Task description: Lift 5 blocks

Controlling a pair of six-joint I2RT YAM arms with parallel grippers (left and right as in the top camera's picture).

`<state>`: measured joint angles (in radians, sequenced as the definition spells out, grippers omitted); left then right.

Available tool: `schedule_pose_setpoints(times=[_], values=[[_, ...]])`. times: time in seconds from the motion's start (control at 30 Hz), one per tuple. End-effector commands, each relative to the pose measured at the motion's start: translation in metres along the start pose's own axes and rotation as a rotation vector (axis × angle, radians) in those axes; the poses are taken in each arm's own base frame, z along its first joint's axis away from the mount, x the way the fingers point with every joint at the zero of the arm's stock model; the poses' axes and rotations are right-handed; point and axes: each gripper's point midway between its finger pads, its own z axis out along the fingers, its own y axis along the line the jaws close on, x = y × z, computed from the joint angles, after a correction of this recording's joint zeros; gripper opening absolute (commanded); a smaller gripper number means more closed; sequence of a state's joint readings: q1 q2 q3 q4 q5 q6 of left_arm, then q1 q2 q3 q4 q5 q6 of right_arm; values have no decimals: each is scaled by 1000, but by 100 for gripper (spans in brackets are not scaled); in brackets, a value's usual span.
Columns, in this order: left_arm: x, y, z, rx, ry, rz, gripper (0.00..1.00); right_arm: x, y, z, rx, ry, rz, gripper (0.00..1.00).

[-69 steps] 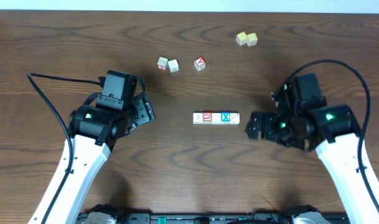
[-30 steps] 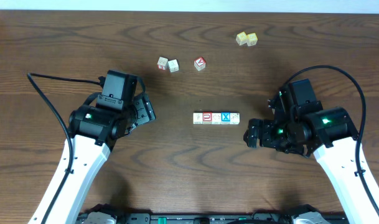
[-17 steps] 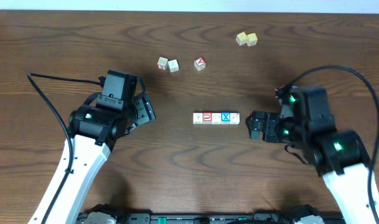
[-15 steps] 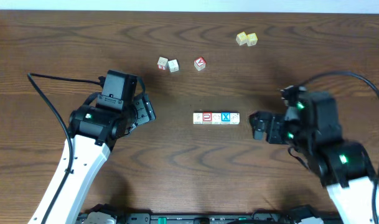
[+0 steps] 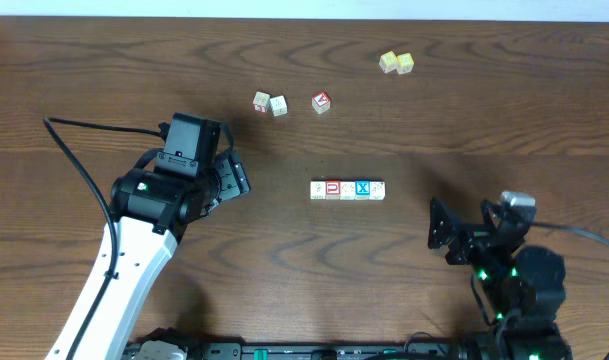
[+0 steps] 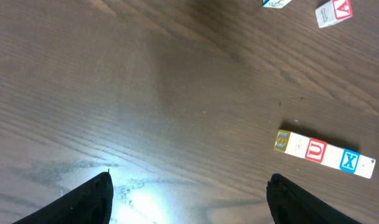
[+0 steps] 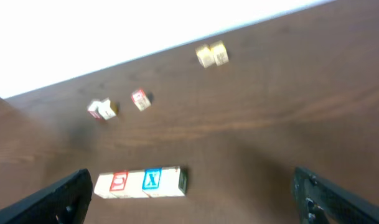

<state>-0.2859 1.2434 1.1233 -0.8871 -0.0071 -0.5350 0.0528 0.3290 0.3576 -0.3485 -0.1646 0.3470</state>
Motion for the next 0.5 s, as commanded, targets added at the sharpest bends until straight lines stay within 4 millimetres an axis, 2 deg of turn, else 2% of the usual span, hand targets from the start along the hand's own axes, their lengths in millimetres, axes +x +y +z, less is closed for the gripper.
schedule_pose_setpoints(times=[0.0, 0.2, 0.47], values=[[-2, 3, -1, -12, -8, -5, 79, 1, -3, -3, -16, -77, -50, 99], [-2, 3, -1, -12, -8, -5, 79, 4, -13, -7, -2, -156, -52, 99], [-2, 3, -1, -12, -8, -5, 79, -4, -14, -13, -13, -255, -77, 99]])
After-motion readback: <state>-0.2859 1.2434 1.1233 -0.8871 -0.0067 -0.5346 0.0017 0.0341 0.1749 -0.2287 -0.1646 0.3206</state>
